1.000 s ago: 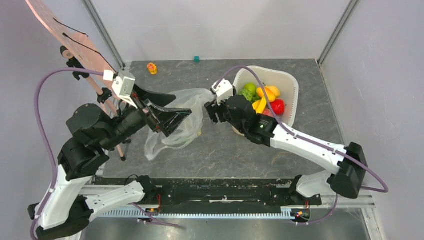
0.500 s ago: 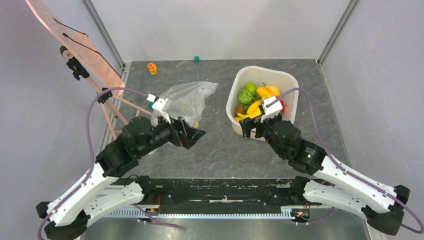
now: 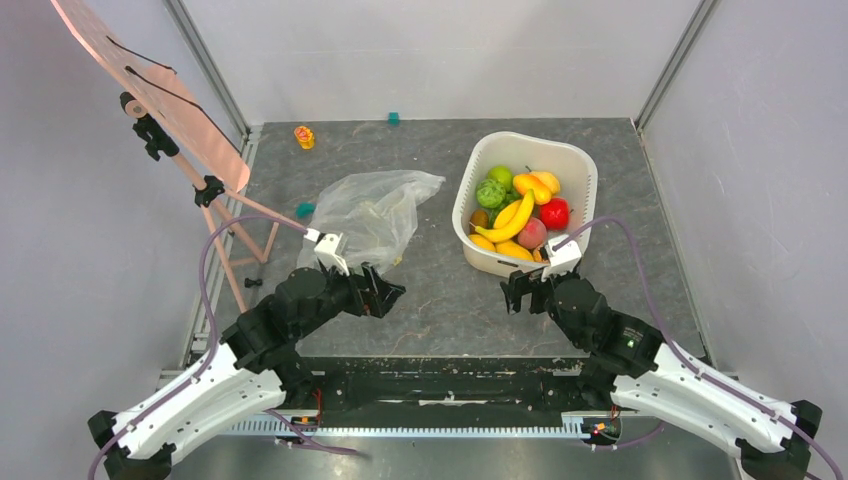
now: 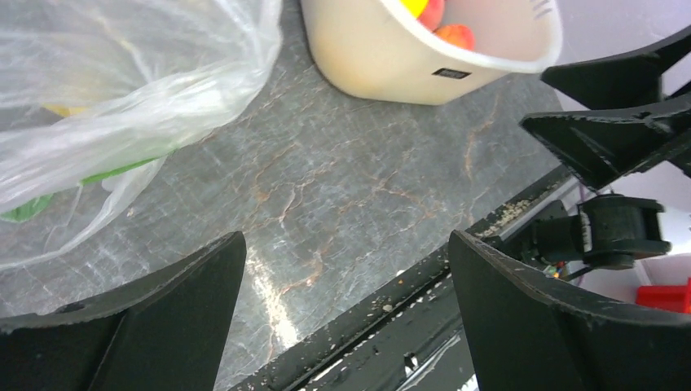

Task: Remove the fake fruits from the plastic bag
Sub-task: Reset both arms

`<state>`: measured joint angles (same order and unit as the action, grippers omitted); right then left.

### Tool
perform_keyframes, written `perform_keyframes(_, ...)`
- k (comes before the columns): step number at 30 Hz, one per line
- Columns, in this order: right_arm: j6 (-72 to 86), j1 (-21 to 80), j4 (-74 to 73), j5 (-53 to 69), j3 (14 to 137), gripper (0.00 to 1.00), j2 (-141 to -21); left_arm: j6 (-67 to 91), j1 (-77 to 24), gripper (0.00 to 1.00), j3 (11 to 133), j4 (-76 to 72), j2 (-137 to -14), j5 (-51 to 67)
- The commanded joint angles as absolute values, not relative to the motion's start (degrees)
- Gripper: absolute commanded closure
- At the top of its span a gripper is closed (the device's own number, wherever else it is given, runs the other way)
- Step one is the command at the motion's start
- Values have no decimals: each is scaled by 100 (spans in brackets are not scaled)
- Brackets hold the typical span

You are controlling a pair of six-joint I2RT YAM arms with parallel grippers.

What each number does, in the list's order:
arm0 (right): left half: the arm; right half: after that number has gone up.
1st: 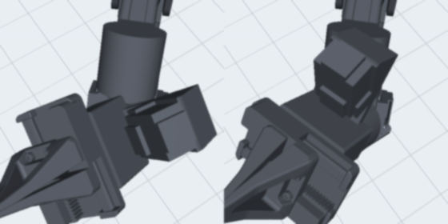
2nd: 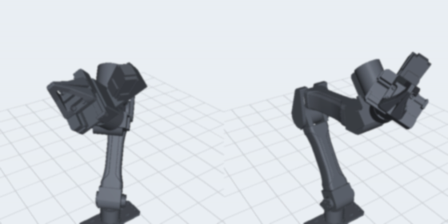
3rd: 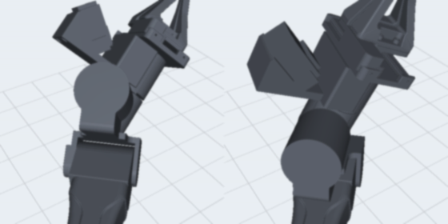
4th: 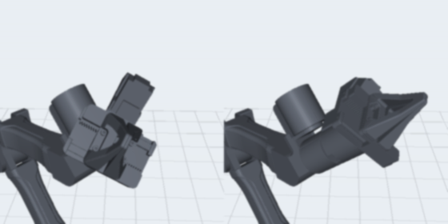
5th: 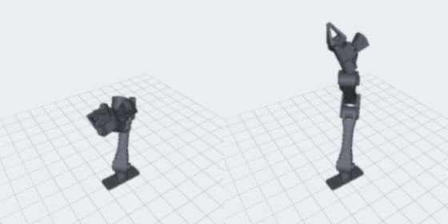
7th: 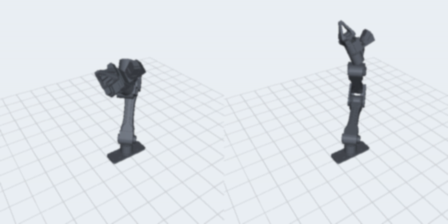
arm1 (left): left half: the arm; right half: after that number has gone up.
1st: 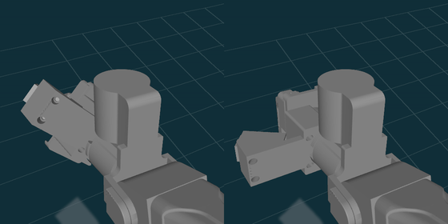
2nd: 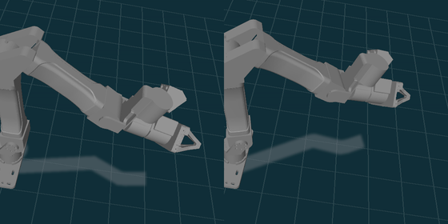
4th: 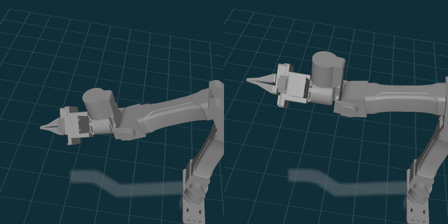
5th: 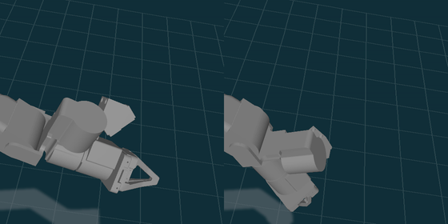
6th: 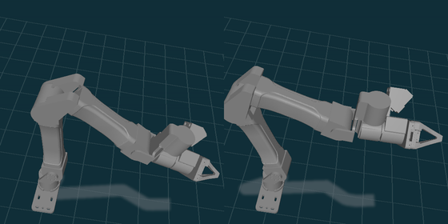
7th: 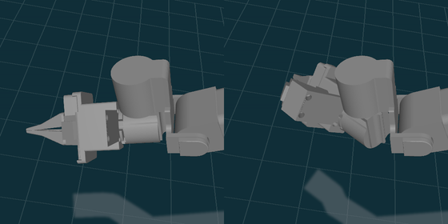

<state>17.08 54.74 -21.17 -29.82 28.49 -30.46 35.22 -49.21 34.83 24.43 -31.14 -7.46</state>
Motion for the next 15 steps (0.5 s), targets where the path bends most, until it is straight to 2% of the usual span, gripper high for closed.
perform_keyframes(1, 1963, 5461, -2165, -3222, 2642, 2, -2932, 3877, -4900, 0, 3012, 2009, -2905, -1070)
perform_keyframes(15, 2047, 5460, -2190, -3173, 2487, 2, -2913, 3984, -4895, 0, 2711, 2182, -2783, -1122)
